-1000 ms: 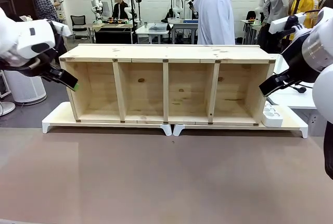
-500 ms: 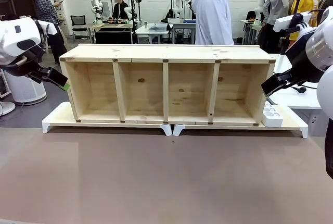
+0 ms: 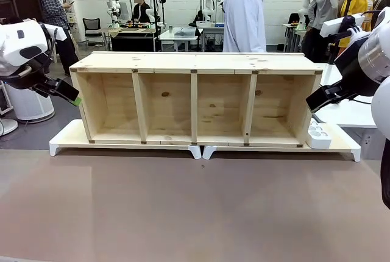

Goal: Perform cable management.
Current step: When the cord part of the Power Cable appears at the lower middle area of the table and stops, grasp the cord part of the Power Cable.

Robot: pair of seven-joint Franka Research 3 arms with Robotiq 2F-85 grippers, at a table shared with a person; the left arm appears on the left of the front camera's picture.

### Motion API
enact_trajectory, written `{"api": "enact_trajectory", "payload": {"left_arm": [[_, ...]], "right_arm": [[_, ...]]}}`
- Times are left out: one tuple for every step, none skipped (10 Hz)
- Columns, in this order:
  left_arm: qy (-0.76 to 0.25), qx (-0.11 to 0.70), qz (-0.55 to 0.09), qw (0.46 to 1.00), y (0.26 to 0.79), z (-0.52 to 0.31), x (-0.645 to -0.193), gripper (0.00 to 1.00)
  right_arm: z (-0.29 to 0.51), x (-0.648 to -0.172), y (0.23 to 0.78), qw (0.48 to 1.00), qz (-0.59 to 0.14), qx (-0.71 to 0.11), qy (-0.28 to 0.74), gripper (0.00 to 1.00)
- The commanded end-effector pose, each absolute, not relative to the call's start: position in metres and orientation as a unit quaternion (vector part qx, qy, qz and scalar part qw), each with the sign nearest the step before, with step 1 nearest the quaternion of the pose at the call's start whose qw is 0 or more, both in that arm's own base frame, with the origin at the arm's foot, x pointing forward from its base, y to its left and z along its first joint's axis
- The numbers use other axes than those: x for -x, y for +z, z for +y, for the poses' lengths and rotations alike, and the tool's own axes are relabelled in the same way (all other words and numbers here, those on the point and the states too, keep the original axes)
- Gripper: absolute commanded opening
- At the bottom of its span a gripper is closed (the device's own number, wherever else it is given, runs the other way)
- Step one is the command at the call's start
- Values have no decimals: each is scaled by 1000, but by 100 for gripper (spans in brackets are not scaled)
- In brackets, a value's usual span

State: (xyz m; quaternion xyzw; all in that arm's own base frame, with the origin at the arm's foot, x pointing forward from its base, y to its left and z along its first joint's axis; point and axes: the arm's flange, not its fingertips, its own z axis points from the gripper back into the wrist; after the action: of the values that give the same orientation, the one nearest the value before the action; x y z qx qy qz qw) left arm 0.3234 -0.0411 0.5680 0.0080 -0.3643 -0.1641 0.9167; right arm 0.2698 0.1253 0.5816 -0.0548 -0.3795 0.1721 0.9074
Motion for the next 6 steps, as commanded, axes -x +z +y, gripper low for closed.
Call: {"api": "enact_trajectory", "payload": {"left_arm": [[-160, -8, -365, 917, 568, -40, -323, 100], [-160, -8, -365, 917, 568, -40, -323, 100], [-160, -8, -365, 917, 568, -40, -323, 100], [-160, -8, -365, 917, 568, -40, -323, 100], [-160, -8, -365, 917, 568, -40, -323, 100], [-160, -8, -365, 917, 568, -40, -323, 100]], "right_arm": [[125, -270, 582, 908, -379, 55, 171, 100], [125, -270, 582, 908, -379, 55, 171, 100], [125, -270, 582, 908, -379, 55, 171, 100], [125, -270, 582, 908, -379, 55, 171, 100], [125, -270, 582, 908, -379, 55, 171, 100], [125, -270, 582, 908, -379, 55, 171, 100]]}}
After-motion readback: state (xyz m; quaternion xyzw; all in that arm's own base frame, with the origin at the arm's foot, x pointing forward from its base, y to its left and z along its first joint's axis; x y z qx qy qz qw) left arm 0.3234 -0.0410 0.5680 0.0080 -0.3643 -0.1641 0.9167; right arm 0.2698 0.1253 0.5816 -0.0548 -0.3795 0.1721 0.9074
